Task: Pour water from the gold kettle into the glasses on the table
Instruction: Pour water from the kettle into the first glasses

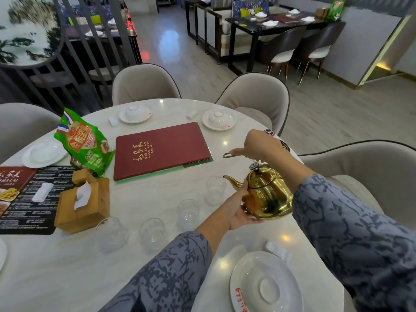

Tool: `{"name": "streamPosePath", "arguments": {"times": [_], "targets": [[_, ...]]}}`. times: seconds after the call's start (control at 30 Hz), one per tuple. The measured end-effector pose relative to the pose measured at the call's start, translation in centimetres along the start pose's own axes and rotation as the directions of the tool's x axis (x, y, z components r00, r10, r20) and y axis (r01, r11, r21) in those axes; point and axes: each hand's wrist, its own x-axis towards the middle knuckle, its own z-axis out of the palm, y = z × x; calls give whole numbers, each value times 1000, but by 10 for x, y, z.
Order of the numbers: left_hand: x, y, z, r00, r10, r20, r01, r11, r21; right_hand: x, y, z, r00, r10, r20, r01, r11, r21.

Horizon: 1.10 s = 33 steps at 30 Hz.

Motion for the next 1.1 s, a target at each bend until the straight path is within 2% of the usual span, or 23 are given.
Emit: {"name": "streamPosePath", "arguments": {"times": [1.1], "targets": [[-6,-5,7,1000,-22,7,23,1000,-20,-7,1,-1,1000,-10,-27,9,999,-41]]}}
